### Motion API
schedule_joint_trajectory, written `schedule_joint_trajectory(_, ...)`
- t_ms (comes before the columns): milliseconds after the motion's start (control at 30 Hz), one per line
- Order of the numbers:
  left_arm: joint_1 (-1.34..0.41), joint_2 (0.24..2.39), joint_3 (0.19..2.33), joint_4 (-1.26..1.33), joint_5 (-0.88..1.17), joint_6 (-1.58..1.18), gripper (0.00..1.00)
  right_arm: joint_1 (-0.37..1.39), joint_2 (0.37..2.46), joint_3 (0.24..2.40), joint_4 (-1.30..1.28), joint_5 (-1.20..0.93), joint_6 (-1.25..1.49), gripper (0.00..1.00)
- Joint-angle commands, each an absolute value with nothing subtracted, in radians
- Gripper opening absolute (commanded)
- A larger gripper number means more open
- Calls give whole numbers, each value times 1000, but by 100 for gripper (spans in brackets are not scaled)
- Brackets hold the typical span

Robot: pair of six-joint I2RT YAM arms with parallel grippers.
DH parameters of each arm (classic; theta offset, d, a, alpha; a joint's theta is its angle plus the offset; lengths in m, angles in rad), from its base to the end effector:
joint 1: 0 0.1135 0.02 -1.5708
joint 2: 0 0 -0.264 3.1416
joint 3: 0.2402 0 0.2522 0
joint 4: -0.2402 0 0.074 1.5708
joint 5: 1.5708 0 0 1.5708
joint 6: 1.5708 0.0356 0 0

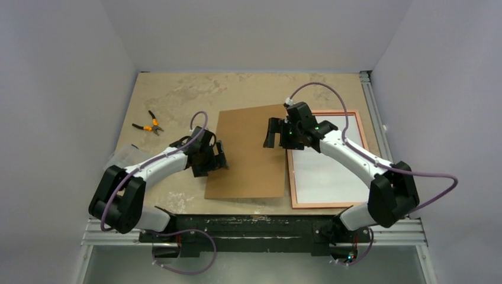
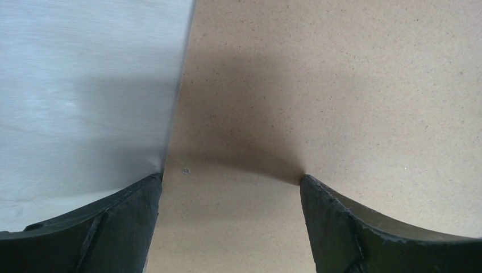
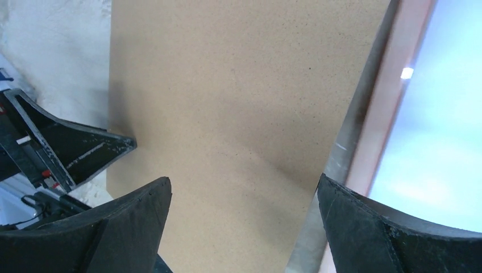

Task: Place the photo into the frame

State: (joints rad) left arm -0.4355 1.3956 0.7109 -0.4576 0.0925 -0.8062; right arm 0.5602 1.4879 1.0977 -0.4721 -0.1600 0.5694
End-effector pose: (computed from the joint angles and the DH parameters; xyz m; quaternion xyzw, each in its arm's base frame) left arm 0.2227 -0.1072 0.1655 -0.1702 0.9612 -0.1603 0.1465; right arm 0.2668 0.1741 0.2560 -0.0234 0.9350 0.2484 0.2520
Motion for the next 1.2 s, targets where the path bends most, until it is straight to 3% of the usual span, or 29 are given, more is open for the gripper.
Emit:
schedule_joint_trajectory(0, -613, 1536, 706, -236, 314, -969, 87, 593, 1367, 1045, -466, -331, 674, 96)
schedule_joint_trajectory(200, -771, 1605, 779, -227, 275, -1024, 87, 523, 1271, 1001, -615, -89, 634, 98)
schedule_joint_trajectory(400, -779, 1575, 768, -347, 176, -1020, 92, 411, 1256, 926, -661, 40, 578, 99)
schedule_joint_trajectory(733, -771, 1541, 754, -429, 103, -1021, 96, 260, 1333, 805, -569, -53, 552, 99)
schedule_joint_trajectory(1167, -729, 1591, 680, -230, 228, -1008, 90, 166, 1396, 710, -363, -480, 513, 95)
